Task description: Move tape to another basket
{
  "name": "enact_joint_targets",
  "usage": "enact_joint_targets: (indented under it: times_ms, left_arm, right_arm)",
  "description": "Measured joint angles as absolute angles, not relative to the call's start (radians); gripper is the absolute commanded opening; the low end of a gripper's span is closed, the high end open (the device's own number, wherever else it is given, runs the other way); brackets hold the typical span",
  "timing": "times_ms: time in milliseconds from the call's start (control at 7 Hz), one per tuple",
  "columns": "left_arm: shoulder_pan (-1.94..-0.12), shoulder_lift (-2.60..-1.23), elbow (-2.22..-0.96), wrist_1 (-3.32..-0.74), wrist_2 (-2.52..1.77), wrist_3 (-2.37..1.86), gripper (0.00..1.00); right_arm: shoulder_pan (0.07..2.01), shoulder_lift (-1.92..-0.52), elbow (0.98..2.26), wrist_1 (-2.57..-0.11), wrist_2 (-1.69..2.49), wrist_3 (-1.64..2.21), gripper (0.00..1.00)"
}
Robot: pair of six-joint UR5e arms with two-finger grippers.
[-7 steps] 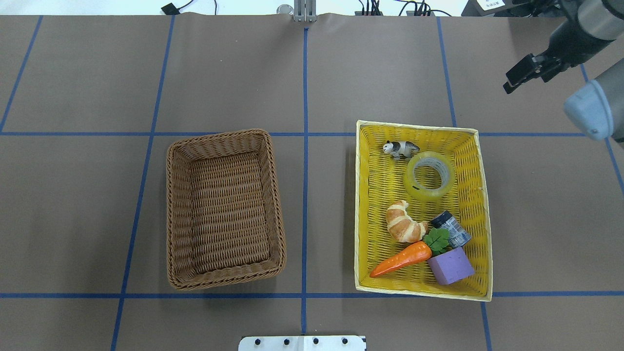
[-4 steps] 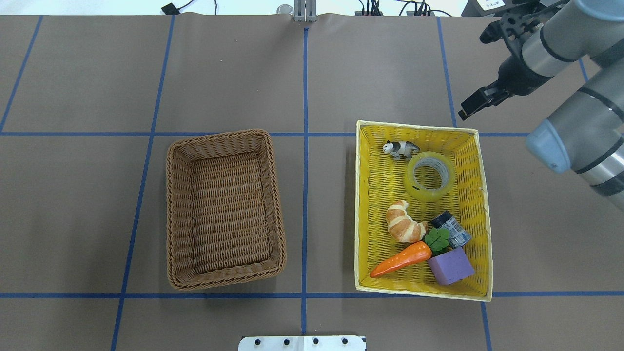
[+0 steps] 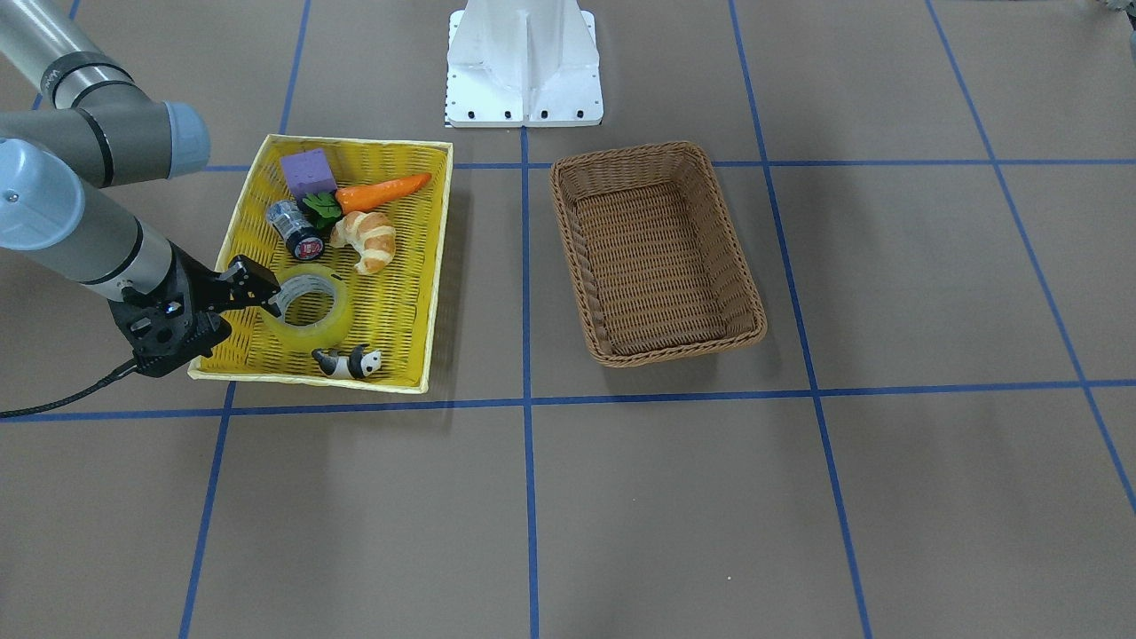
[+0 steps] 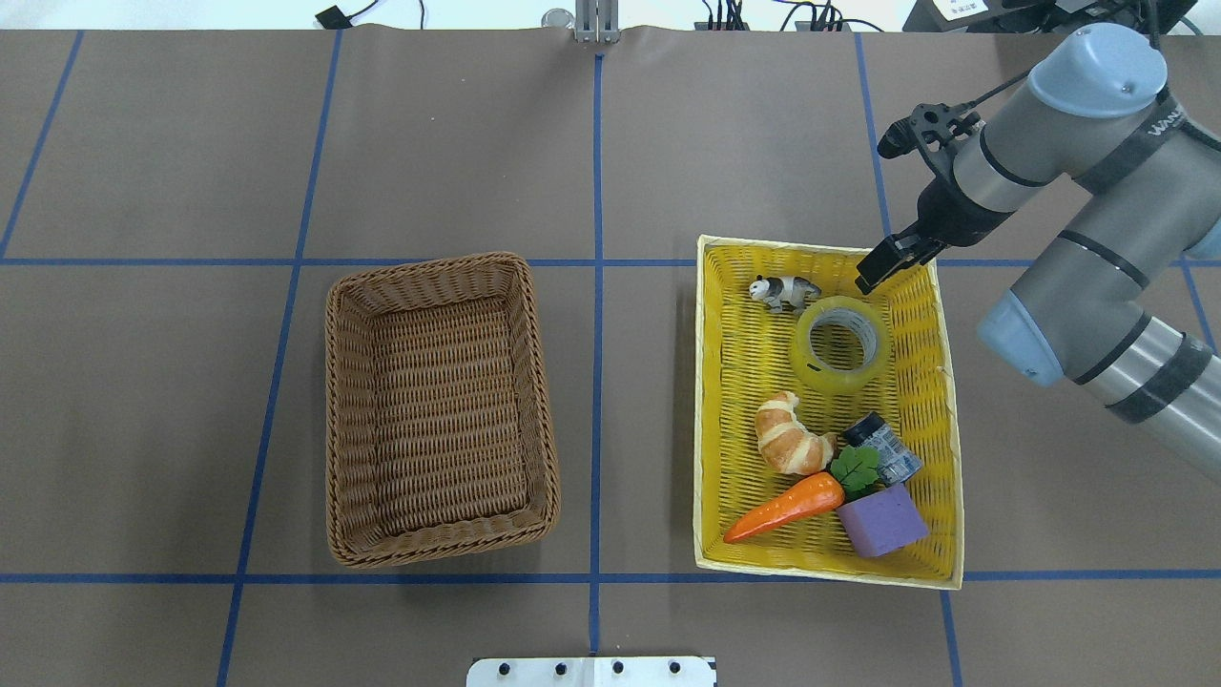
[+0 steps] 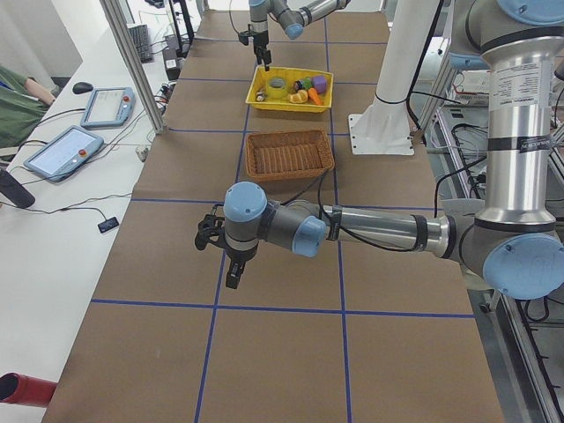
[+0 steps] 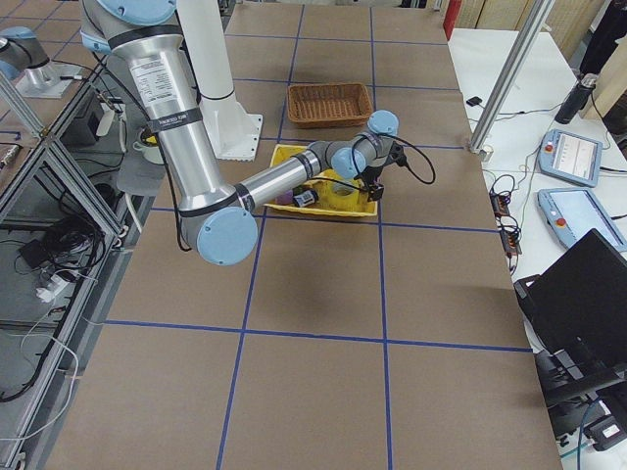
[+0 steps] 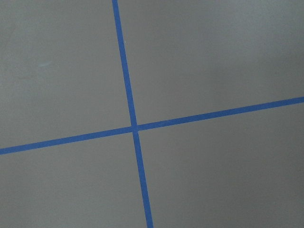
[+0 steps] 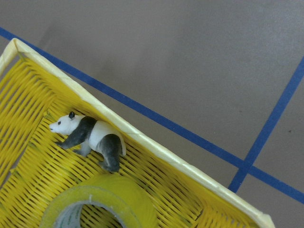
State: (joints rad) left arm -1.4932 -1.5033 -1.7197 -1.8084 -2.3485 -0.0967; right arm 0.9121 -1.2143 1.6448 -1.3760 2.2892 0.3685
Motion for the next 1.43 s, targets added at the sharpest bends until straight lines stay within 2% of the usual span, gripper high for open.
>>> enact_joint_targets:
  times_ms: [571,714,857,1000,1429]
  left_arm:
    - [-1.493,-1.503,-1.720,-1.810,-2.349,-0.096,0.98]
    - [-1.493,-1.503,-1.719,-1.810,-2.349,-0.095,0.98]
    - [-1.493,-1.503,-1.718,-1.809,-2.349,-0.093,0.98]
    - [-1.493,-1.503,-1.717,-1.810,-2.349,-0.092,0.98]
    - [-1.493,-1.503,-1.717,-1.810,-2.349,-0.092,0.98]
  right_arm:
    - [0.839,-1.227,1.630,-1.387,2.268,0.371,0.94]
    - [0.830,-1.229,1.623,-1.387,2.267,0.369,0.74]
    - [0.826,-1.231,1.617,-1.387,2.266,0.369,0.22]
    - [0.825,-1.232,1.614,-1.387,2.265,0.369,0.00]
    - [0.832,-1.231,1.626,-1.385,2.254,0.365,0.00]
